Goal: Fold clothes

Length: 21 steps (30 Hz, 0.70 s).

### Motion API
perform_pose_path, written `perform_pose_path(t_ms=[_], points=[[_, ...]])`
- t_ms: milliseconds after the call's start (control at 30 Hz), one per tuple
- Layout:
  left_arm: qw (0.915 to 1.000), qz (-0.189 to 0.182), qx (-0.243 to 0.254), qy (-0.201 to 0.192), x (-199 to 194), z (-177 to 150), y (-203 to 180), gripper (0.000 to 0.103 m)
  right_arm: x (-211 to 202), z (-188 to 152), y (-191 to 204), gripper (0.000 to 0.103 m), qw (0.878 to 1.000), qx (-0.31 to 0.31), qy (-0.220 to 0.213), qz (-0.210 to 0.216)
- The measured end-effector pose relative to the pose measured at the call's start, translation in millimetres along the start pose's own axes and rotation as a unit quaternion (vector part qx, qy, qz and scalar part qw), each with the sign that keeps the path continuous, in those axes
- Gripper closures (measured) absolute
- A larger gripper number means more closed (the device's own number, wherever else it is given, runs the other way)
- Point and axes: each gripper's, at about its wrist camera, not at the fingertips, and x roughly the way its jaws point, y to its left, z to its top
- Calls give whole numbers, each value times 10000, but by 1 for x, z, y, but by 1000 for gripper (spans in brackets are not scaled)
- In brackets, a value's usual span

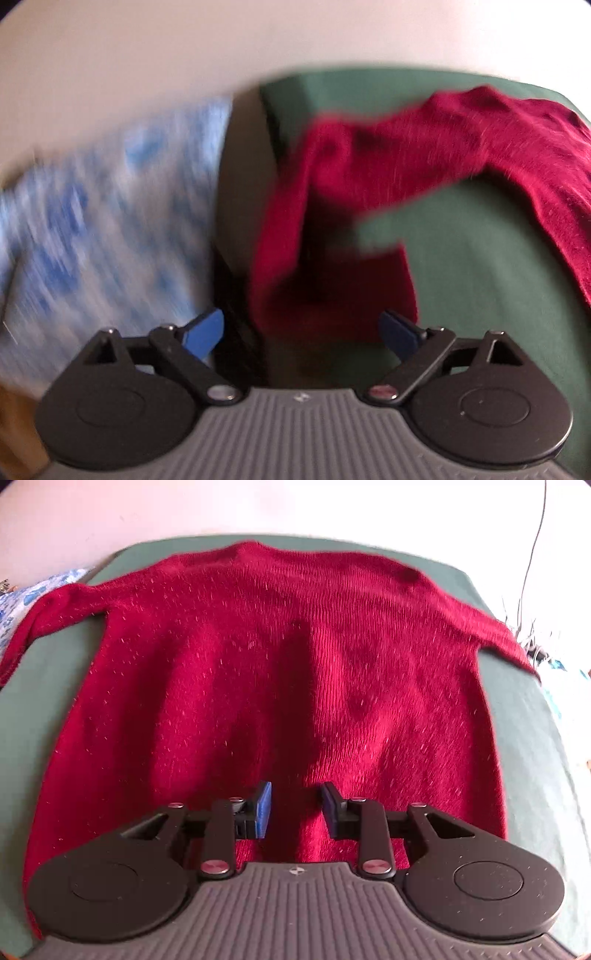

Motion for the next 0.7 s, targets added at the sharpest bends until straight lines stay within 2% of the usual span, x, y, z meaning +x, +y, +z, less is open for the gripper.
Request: perform_pose_path(t_ms=[33,67,100,133,167,300,467,567,700], points=[[9994,-22,-311,-157,5,1,3,13,3,0,0,72,10000,32,61,15],[9974,-174,-673,-203,11,7,7,34,4,0,1,72,10000,40,84,12],[9934,-486,-1020,-201,16,15,11,49,3,1,3,72,10000,-17,94,-18],[9899,-733,-1201,-180,20,22,11,77,3,1,5,72,9999,-88,104,-53],[9884,-860,-1240,-176,21,28,8,100,1,2,6,72,9998,-143,89,-78],[9969,-402,-536,-404,12,41,-13,103,-7,3,9,72,9994,-310,-42,-144],[9960,230,-6,-869,-23,68,8,103,-10,1,8,72,9993,-310,-102,-176],[9874,882,505,-1211,-57,101,36,103,-8,1,7,72,9995,-250,-78,-188],[9723,1542,653,-1629,-93,145,77,103,-5,1,12,72,9994,-289,-34,-192]])
